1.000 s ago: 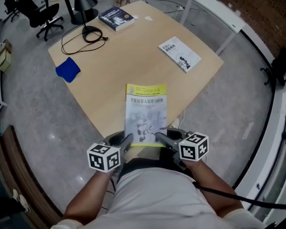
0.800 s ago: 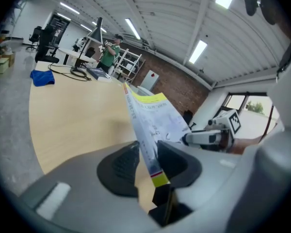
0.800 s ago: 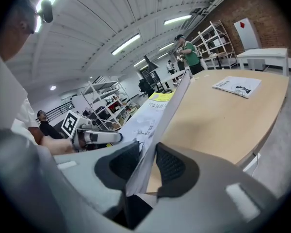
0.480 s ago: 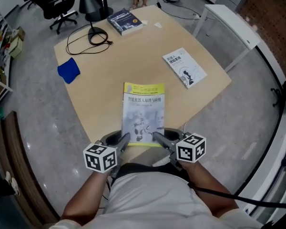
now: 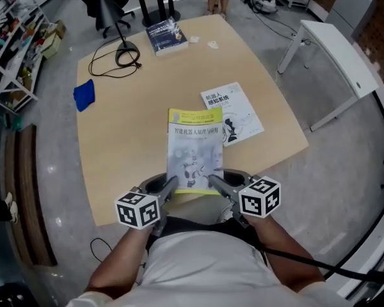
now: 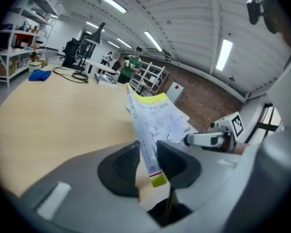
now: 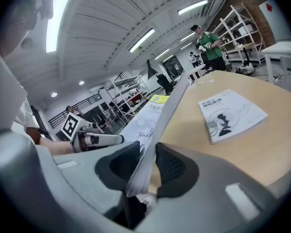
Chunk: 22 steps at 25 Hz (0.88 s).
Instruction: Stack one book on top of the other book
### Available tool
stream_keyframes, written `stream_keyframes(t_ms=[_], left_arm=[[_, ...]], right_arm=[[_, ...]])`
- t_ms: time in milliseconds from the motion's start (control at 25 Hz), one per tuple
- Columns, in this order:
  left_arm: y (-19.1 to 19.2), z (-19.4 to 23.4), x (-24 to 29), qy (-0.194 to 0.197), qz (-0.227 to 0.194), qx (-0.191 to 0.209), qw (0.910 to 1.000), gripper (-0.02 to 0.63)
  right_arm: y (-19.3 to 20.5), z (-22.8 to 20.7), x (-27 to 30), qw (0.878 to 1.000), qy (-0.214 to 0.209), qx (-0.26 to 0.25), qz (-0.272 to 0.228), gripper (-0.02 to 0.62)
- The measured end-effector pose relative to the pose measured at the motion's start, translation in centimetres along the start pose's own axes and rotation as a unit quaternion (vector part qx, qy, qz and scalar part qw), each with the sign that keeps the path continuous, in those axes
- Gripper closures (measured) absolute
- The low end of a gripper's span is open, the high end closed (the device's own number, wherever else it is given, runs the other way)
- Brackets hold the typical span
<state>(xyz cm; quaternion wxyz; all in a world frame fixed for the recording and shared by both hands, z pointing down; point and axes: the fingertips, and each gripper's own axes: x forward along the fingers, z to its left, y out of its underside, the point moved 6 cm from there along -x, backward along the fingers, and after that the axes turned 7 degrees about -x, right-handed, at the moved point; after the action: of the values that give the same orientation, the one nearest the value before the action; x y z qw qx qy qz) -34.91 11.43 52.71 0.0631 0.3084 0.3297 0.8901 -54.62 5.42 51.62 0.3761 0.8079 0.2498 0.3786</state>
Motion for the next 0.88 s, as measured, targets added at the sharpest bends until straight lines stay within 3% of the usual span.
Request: stream_keyframes(t_ms=[200, 360, 600, 880], left_arm=[[0.1, -7.4, 4.1, -0.02, -0.019, -0.017, 0.9995, 0.488], [-0.4, -10.5, 7.0, -0.028, -0.017, -0.022, 0.9992, 0.488], [-1.3, -11.0, 10.7, -0.025, -0.011, -0.027, 0.9993, 0.488], [-2.4, -9.0, 16.2, -0.017, -0.005, -0.065, 0.9977, 0.488]], right_arm=[[-1.8, -4.6, -6.8, 0.999, -0.023, -0.013, 0.023, 0.489], [-2.9, -7.6, -9.6, 0.999, -0.025, -0.013, 0.025, 0.492], [-3.1, -11.1, -10.2, 0.999, -0.014, 0.001, 0.028, 0.492], [-4.4, -16.4, -8.2, 0.997, 0.005, -0.002, 0.075, 0.492]])
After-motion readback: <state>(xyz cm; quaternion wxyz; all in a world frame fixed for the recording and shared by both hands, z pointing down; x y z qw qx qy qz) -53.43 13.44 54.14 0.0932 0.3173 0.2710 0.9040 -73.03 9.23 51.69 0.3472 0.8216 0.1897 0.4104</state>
